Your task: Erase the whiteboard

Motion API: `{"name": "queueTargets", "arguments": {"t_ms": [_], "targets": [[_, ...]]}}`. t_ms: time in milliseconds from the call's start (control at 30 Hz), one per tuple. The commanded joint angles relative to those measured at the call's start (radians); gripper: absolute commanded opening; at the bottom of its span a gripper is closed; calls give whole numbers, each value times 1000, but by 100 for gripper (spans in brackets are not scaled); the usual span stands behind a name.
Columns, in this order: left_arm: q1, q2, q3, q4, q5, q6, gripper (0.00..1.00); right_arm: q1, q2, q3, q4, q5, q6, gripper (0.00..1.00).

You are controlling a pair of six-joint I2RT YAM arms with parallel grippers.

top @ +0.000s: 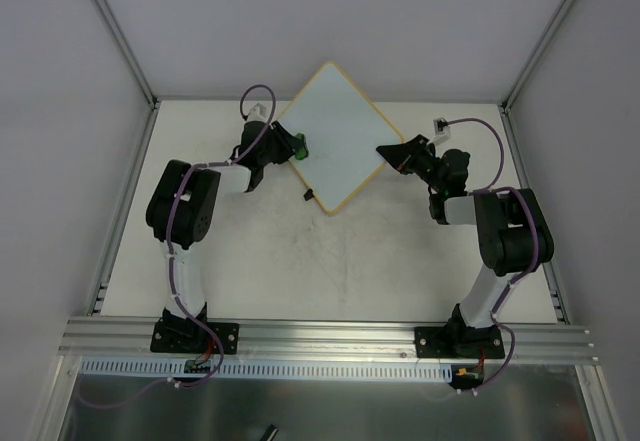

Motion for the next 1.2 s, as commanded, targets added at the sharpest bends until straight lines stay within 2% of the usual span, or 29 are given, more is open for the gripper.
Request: {"name": "queueTargets", "arguments": {"t_ms": [0,100,300,600,833,1167], "targets": [[-55,-23,-16,-161,-54,123,0,27,16,28,61,-94,-31,0],[-101,-42,27,-212,-99,220,0,26,16,29,61,-94,-30,0],[-201,-66,59,-219,-125,317,0,26,19,32,65,-97,-25,0],[-297,-105,31,-132,-55,423,0,27,24,35,65,-99,-22,0],[-371,-112,53,-117,25,597,0,26,27,35,67,-99,-22,0],[-399,-102,68,-115,-1,645,0,26,30,37,68,-99,-20,0]]}}
